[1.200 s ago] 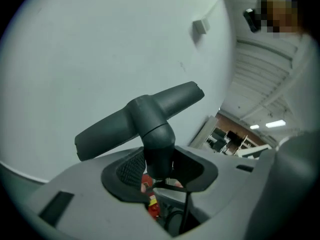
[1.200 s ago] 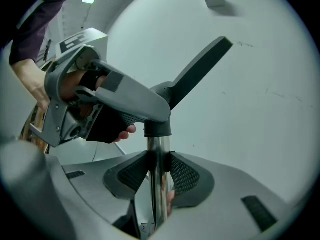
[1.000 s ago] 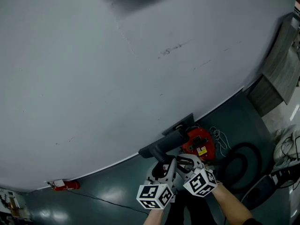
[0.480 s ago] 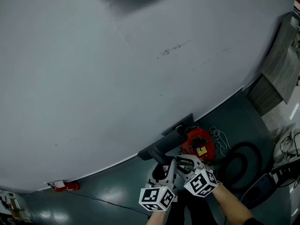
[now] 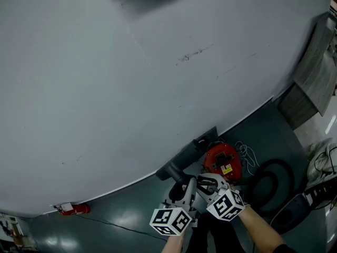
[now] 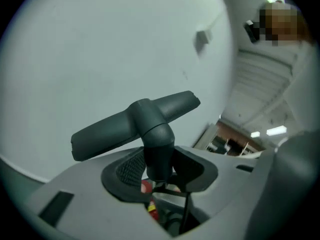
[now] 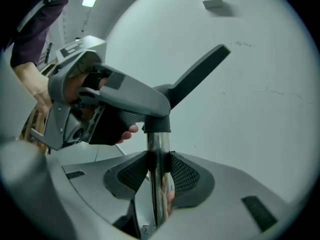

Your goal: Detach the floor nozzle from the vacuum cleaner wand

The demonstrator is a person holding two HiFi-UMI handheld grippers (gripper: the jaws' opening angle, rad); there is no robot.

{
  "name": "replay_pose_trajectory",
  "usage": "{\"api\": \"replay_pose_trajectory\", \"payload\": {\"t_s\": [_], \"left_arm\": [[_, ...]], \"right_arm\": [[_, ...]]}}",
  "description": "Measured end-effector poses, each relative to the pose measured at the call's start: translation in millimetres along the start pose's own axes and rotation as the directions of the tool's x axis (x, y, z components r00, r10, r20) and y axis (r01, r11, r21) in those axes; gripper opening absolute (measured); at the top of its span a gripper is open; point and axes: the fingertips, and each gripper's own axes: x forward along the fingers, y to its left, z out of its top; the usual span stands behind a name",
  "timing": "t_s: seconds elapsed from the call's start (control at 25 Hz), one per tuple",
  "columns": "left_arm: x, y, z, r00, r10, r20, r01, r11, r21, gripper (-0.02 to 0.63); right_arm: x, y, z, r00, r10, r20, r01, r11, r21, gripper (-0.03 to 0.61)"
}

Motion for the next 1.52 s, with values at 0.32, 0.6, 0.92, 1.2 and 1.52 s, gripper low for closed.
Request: {"api": "replay_pose_trajectory", "payload": {"t_s": [0.32,0.6,0.92,1.2,1.52], "left_arm": [[-3,9,5,0.996,-0.064,0.058,0.078,0.957,-0.279,0.173],[-10,6,34,0.995,-0.071,0.063,0.081,0.984,-0.161,0.173],[-26,1,49,0.995,-0.079,0.067,0.086,0.991,-0.107,0.173],[-56,-28,90,0.988,-0.114,0.1,0.12,0.991,-0.062,0.173],[-103,-84,152,0.977,-0.16,0.142,0.153,0.986,0.062,0.173]], "right_arm": [[-3,0,0,1.0,0.008,-0.01,-0.008,1.0,0.001,0.146],[-1,-2,1,1.0,0.025,-0.013,-0.024,0.999,0.037,0.147],[-18,-3,38,0.994,0.066,0.083,-0.076,0.989,0.129,0.172],[-76,-33,121,0.956,-0.023,0.292,-0.088,0.928,0.362,0.167],[-155,-39,209,0.86,-0.184,0.476,-0.075,0.877,0.474,0.028]]}}
